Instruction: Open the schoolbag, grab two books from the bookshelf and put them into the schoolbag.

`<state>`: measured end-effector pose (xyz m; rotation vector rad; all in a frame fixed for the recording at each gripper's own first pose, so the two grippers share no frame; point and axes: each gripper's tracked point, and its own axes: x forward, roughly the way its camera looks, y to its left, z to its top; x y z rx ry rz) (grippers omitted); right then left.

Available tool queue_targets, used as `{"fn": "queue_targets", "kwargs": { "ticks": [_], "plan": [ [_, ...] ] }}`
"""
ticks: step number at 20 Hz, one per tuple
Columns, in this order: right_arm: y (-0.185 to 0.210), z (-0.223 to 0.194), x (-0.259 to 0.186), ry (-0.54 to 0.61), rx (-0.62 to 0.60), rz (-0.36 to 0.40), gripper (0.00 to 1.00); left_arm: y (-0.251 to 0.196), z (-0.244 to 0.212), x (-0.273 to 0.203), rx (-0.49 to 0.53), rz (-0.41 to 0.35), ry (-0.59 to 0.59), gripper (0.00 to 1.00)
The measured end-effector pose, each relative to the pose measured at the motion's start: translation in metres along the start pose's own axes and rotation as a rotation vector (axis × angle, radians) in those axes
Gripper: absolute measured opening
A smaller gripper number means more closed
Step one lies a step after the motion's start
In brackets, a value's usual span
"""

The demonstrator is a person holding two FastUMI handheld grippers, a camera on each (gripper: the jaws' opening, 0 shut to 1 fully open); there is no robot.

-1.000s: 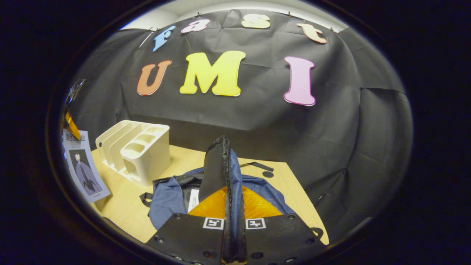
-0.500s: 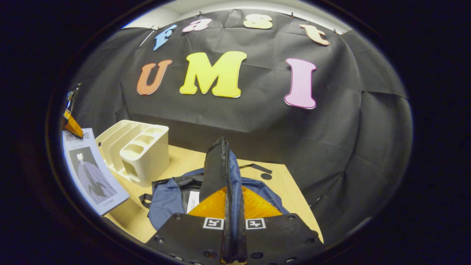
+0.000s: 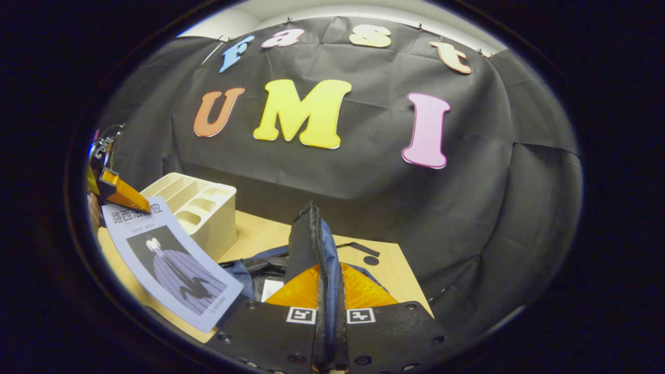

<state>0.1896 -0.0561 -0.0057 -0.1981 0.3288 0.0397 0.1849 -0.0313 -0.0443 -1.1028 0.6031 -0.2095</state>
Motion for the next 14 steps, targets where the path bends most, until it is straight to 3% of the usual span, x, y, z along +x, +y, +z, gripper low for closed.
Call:
{"fn": "queue_targets", "kwargs": {
  "ticks": [7, 11, 14],
  "plan": [
    [0.005, 0.011, -0.004, -0.028, 0.074, 0.050, 0.06, -0.015, -0.014, 0.057, 0.010, -0.050, -0.151, 0.46],
    [0.007, 0.015, -0.008, -0.051, 0.088, 0.061, 0.09, -0.007, -0.056, 0.086, 0.012, -0.063, -0.109, 0.46],
    [0.005, 0.020, -0.014, -0.069, 0.088, 0.057, 0.07, 0.008, -0.081, 0.092, 0.123, -0.030, -0.114, 0.46]
  ]
}}
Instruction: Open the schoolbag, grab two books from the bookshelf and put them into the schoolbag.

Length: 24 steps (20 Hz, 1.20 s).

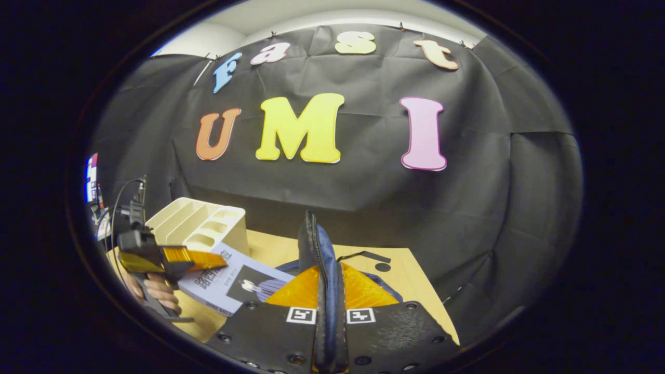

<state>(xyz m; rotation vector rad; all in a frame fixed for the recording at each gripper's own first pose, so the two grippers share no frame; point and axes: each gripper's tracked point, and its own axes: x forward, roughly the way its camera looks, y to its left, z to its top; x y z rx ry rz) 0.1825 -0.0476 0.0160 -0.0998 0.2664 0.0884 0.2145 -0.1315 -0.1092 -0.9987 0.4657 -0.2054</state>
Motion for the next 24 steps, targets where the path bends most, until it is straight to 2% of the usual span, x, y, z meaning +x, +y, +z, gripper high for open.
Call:
{"fn": "queue_targets", "kwargs": {
  "ticks": [5, 9, 12, 17, 24],
  "plan": [
    [0.007, 0.001, -0.008, -0.018, 0.012, 0.018, 0.06, 0.000, -0.027, -0.002, 0.069, -0.033, 0.030, 0.47],
    [0.018, 0.000, -0.010, -0.019, 0.002, 0.033, 0.06, -0.007, -0.047, 0.010, 0.062, -0.053, 0.073, 0.47],
    [0.021, -0.005, -0.012, -0.017, -0.010, 0.041, 0.06, -0.016, -0.069, 0.022, 0.097, -0.071, 0.113, 0.47],
    [0.007, -0.012, -0.014, -0.016, 0.004, 0.031, 0.06, -0.030, -0.096, 0.041, 0.102, -0.099, 0.156, 0.47],
    [-0.017, -0.025, -0.013, -0.011, 0.036, 0.033, 0.09, -0.039, -0.113, 0.058, 0.073, -0.114, 0.142, 0.47]
  ]
}}
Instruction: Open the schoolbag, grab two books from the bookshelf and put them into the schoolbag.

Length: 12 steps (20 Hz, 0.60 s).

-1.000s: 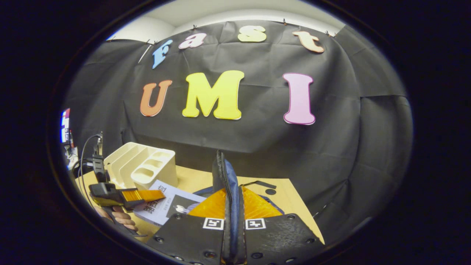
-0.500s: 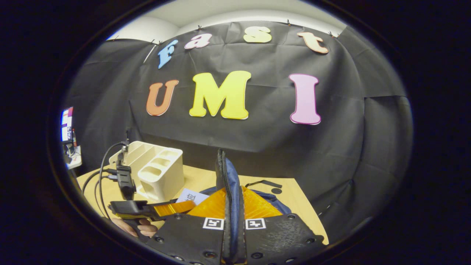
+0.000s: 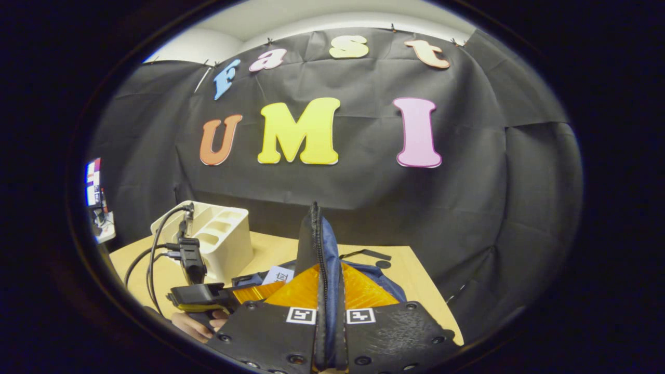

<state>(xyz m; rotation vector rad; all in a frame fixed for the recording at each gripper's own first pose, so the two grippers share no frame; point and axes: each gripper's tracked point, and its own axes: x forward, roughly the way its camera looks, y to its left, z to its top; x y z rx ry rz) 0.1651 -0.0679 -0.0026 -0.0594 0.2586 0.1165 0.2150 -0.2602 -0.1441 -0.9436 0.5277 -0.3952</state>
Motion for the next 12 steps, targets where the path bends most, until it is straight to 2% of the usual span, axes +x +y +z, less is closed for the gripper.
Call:
{"fn": "queue_targets", "kwargs": {
  "ticks": [1, 6, 7, 8, 9, 12],
  "plan": [
    [-0.003, -0.003, 0.000, 0.003, 0.001, 0.002, 0.06, -0.001, -0.004, 0.002, -0.005, -0.001, -0.009, 0.47],
    [-0.018, -0.027, 0.007, 0.047, 0.044, 0.019, 0.07, 0.005, -0.019, 0.009, -0.065, 0.019, -0.063, 0.49],
    [-0.021, -0.031, 0.008, 0.060, 0.057, 0.020, 0.07, 0.004, -0.021, 0.008, -0.058, 0.027, -0.076, 0.53],
    [-0.022, -0.034, 0.009, 0.065, 0.066, 0.022, 0.05, 0.003, -0.019, 0.007, -0.040, 0.046, -0.079, 0.54],
    [-0.023, -0.034, 0.008, 0.064, 0.074, 0.029, 0.07, 0.004, -0.020, 0.008, -0.007, 0.077, -0.080, 0.57],
    [-0.025, -0.037, 0.006, 0.066, 0.074, 0.034, 0.05, 0.009, -0.020, 0.004, 0.142, 0.158, -0.028, 0.69]
  ]
}}
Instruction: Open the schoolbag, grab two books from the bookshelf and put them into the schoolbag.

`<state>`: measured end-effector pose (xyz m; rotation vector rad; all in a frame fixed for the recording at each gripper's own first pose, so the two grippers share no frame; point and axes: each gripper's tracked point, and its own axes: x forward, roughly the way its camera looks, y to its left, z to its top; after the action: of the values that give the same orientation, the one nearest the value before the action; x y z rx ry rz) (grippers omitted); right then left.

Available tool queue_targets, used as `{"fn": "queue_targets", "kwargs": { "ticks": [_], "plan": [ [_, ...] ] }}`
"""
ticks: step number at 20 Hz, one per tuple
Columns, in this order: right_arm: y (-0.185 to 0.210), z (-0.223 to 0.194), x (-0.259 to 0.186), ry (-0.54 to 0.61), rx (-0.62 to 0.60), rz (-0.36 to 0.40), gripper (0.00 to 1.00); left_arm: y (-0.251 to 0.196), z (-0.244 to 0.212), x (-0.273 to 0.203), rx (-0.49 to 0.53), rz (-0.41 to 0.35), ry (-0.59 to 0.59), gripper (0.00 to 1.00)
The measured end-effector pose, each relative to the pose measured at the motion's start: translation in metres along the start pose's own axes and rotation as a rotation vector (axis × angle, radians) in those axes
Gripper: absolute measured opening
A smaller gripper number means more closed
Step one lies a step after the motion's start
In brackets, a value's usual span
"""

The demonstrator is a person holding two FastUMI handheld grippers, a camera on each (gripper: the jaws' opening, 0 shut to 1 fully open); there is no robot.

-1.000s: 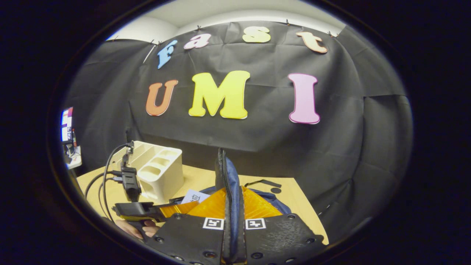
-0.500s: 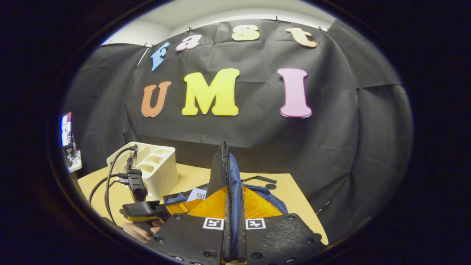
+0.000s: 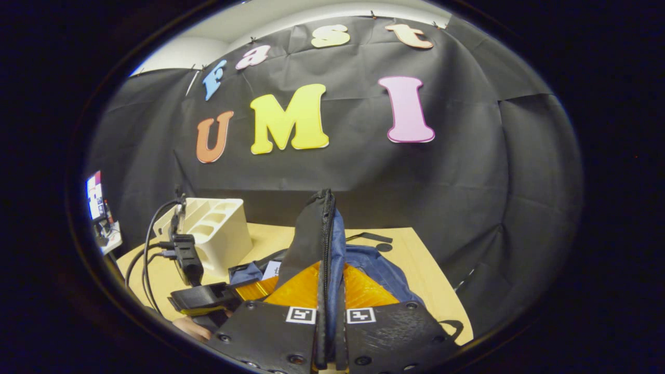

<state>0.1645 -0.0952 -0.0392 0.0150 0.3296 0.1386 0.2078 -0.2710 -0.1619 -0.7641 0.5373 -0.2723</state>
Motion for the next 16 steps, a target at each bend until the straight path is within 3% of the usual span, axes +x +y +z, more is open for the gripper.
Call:
{"fn": "queue_targets", "kwargs": {
  "ticks": [4, 6, 7, 9, 10, 16],
  "plan": [
    [-0.002, -0.008, -0.003, 0.021, 0.024, -0.003, 0.11, 0.004, 0.002, -0.007, 0.098, 0.001, 0.086, 0.77],
    [0.001, -0.018, -0.001, 0.048, 0.036, 0.005, 0.11, 0.019, -0.001, -0.011, 0.206, 0.076, 0.137, 0.81],
    [0.000, -0.021, 0.000, 0.056, 0.026, -0.007, 0.11, 0.018, 0.004, -0.010, 0.244, 0.069, 0.128, 0.86],
    [-0.006, -0.023, 0.000, 0.059, -0.006, -0.044, 0.12, 0.018, 0.007, -0.017, 0.318, 0.083, 0.145, 0.87],
    [-0.007, -0.025, -0.001, 0.063, -0.021, -0.059, 0.20, 0.018, 0.008, -0.020, 0.344, 0.089, 0.147, 0.87],
    [-0.015, -0.043, 0.000, 0.106, -0.082, -0.147, 0.34, 0.020, 0.008, -0.023, 0.391, 0.074, 0.102, 0.87]
  ]
}}
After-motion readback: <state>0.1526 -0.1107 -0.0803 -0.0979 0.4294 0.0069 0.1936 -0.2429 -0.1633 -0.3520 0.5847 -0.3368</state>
